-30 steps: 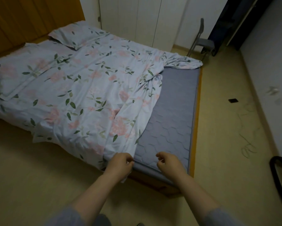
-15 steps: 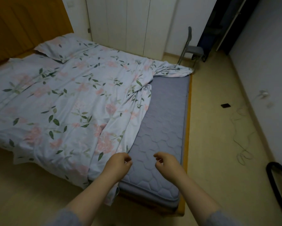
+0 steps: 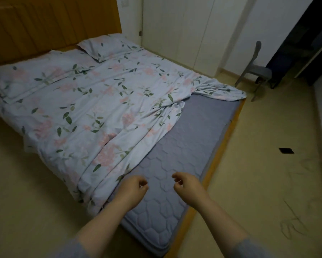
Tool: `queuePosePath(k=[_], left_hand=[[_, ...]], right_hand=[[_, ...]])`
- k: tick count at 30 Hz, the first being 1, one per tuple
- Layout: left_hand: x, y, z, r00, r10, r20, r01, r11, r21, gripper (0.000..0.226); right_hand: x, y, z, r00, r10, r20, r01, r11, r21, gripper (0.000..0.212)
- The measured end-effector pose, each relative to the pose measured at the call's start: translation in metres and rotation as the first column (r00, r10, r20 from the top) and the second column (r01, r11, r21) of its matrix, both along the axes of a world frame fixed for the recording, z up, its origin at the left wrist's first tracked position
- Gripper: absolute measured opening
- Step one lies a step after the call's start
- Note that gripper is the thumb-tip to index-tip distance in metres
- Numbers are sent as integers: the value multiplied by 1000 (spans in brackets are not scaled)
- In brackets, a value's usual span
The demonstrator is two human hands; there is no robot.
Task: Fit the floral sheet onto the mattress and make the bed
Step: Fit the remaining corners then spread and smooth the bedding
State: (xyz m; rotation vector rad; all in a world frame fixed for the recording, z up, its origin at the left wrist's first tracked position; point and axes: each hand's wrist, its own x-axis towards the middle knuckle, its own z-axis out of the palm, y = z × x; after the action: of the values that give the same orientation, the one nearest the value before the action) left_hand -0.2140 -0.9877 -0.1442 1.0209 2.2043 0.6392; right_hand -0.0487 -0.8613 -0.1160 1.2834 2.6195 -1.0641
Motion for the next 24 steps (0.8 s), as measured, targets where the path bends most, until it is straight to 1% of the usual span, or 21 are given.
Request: queuePosePath(k=[5,8,11,15,20,24], left_hand=[[43,-8,-2,983,186,8,-185,982,-20,26],[52,-28,-7,964,265,-12,-265,963,-38,24],[52,-45,-9,943,333,-13,-334,942,-40,22],[50,-63,-16,913,408,-12,-408,913,-10,17],[48,-93,-34,887,461,18,-460,887,-35,14],[38,-113,-48,872,489,-19,-489,870,-57,17]], right_hand=[[16,29,-1,982,179,55,-179,984,-3,38],[12,23,-4,959,277,54,-275,961,-31,38],[7,11,-9,939,339,68,-335,940,-56,39],[3,-3,-14,899,430,86,-423,902,-87,38],[-14,-15,-26,869,481,117,-474,876,-86,38],[-32,-24,-44,831,532,162,-523,847,-95,39]])
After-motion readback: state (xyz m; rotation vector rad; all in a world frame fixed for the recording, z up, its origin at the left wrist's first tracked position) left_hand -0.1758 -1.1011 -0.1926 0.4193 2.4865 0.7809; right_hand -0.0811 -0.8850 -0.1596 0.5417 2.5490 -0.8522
